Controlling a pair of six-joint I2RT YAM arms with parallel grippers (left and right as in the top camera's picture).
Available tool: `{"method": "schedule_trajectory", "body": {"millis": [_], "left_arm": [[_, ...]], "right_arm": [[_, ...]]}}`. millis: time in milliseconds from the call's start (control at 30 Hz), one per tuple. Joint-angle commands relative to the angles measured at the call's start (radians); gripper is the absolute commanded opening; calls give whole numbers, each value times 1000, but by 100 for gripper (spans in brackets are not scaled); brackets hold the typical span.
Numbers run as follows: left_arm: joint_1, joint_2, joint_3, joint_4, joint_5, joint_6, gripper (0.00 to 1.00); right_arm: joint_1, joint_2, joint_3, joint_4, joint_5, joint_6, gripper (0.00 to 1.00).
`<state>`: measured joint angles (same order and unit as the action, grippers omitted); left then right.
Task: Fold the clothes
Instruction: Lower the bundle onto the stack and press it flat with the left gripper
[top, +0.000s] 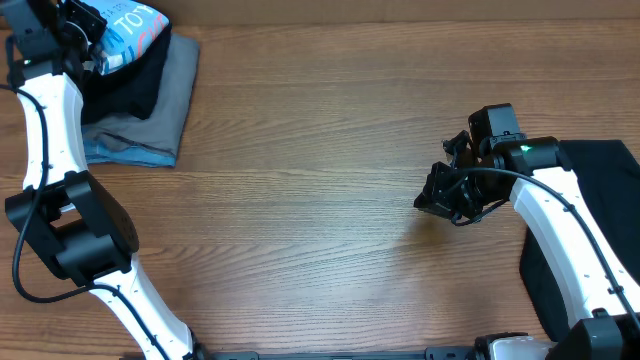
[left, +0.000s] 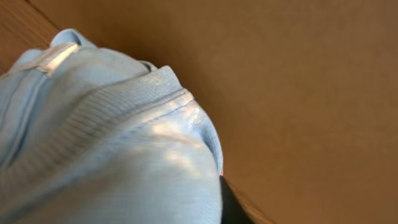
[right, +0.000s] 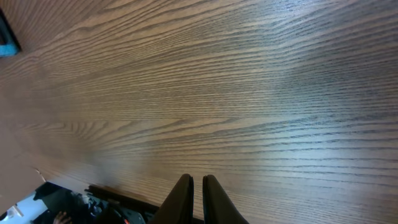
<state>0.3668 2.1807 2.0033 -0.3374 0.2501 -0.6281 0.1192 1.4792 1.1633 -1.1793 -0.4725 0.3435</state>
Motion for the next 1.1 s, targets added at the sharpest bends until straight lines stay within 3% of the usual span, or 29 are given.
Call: {"method": "schedule_trajectory", "body": {"millis": [0, 33, 67, 100, 233, 333, 600, 733, 867, 933, 1033, 1067], "left_arm": [[6, 7, 23, -14, -14, 68, 45], [6, 6, 23, -37, 1, 85, 52], [6, 2, 23, -60, 21, 108, 72], [8, -3, 23, -85, 40, 146, 81], [15, -57, 24, -210, 9, 280, 95], [23, -116, 24, -274, 1, 334, 100], [41, -191, 24, -346, -3, 348, 100], [14, -185, 23, -457, 30, 492, 93], [-34, -159, 21, -575, -44, 615, 70], [-59, -137, 19, -610, -89, 666, 69], [-87, -88, 18, -621, -129, 700, 75], [-94, -71, 18, -620, -154, 700, 72]], "right_arm": [[-3, -11, 24, 2, 0, 0, 10], [-3, -11, 25, 2, 0, 0, 10], [-3, -11, 25, 3, 0, 0, 10], [-3, -11, 24, 3, 0, 0, 10], [-3, -11, 24, 8, 0, 0, 10], [-3, -11, 25, 21, 0, 0, 10], [-3, -11, 25, 29, 0, 0, 10], [-3, -11, 25, 31, 0, 0, 10], [-3, -11, 25, 47, 0, 0, 11], [-3, -11, 24, 52, -1, 0, 11], [-3, -11, 25, 52, -1, 0, 11], [-3, -11, 25, 52, -1, 0, 11]]}}
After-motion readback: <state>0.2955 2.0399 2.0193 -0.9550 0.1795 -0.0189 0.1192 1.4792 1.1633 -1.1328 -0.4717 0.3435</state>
